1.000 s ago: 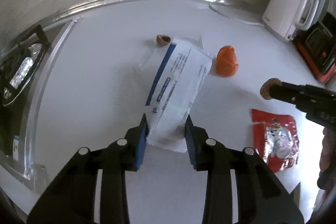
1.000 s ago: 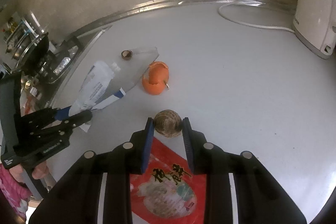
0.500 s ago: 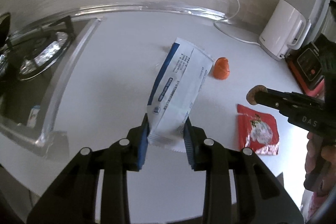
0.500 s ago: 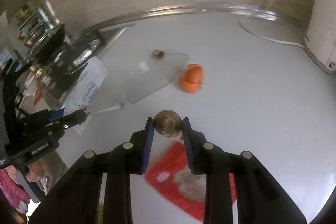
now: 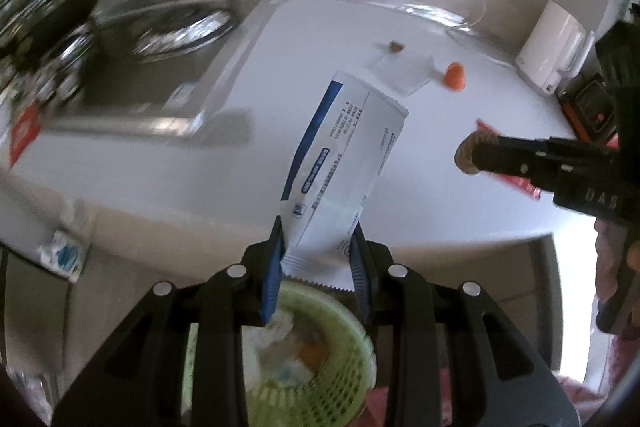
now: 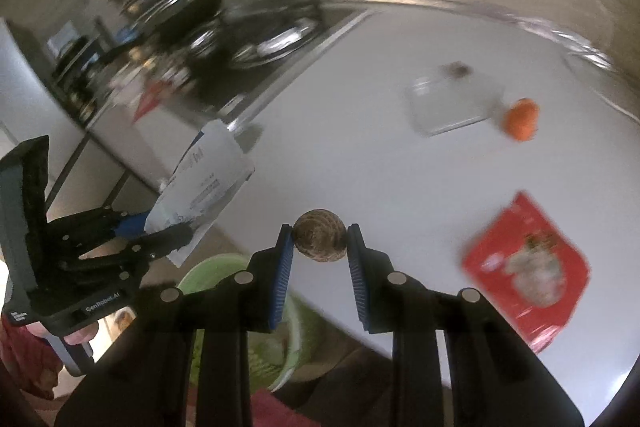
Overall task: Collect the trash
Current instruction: 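Carry the wipes packet and walnut shell to the wastebasket and release both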
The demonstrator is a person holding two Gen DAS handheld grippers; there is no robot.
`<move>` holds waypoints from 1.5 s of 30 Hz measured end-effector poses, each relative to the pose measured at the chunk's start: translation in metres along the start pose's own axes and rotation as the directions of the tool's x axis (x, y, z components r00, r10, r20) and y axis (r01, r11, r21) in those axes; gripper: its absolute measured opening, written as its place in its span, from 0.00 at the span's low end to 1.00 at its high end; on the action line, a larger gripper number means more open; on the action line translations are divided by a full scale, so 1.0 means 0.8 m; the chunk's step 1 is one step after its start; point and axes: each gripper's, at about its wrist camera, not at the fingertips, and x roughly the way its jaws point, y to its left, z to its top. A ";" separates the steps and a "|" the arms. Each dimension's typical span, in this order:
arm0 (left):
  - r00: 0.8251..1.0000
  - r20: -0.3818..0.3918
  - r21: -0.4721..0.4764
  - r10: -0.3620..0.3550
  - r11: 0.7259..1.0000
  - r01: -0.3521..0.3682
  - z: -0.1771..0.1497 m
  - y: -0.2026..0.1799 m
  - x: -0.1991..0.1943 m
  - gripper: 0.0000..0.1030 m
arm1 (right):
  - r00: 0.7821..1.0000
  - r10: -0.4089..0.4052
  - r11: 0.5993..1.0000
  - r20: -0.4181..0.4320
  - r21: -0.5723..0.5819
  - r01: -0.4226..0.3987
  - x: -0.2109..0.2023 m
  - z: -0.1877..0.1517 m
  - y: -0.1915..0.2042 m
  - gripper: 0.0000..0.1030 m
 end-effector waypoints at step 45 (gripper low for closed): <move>0.979 -0.165 -0.241 0.118 0.958 -0.156 -0.172 0.089 -0.009 0.71 | 0.950 0.101 0.957 -0.296 -0.233 -0.174 0.080 -0.092 0.166 0.27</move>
